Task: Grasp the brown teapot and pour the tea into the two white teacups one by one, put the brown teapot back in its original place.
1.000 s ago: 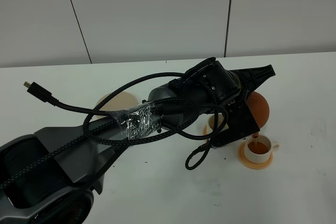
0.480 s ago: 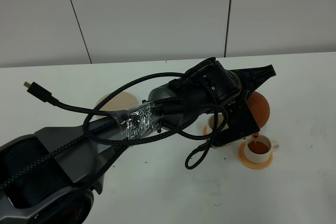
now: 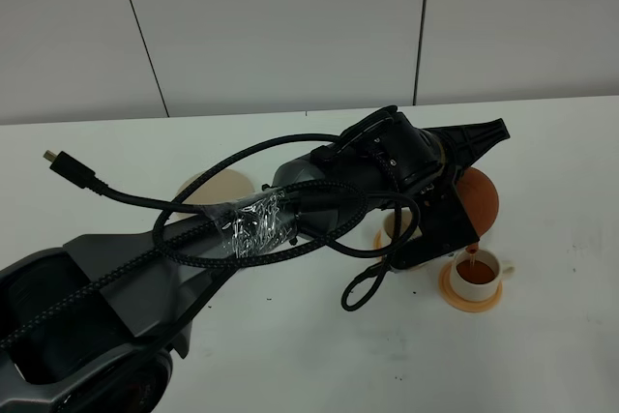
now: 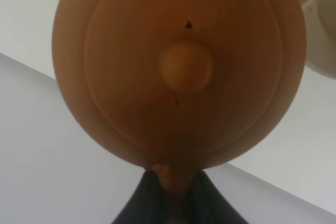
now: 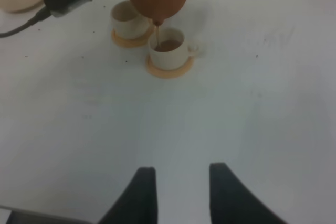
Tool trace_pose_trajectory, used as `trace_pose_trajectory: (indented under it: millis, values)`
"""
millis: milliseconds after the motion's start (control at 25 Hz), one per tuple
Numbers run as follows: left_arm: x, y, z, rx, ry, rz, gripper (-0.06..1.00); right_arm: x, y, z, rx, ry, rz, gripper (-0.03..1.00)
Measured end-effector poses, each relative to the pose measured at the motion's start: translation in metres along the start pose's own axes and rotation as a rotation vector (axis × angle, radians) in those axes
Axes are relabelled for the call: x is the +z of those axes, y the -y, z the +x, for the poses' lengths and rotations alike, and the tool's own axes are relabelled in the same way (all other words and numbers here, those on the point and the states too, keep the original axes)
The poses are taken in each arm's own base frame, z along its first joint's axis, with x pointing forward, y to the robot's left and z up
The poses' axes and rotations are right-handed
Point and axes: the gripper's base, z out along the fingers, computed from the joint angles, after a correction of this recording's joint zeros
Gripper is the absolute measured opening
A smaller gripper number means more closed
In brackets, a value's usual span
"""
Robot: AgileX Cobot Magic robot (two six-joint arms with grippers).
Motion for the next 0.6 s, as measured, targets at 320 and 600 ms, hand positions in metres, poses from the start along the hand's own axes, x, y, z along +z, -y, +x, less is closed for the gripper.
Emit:
trace_pose_trajectory:
  millis: [320, 600]
  values:
    - [0.0, -0.0005, 0.0001, 0.005, -0.001, -0.005, 0.17, 0.0, 0.0, 0.0, 0.0, 0.0, 0.0, 0.24]
    - [0.0052, 0.0003, -0.0034, 0.019, 0.003, -0.012, 0.17, 0.0, 0.0, 0.0, 0.0, 0.0, 0.0, 0.24]
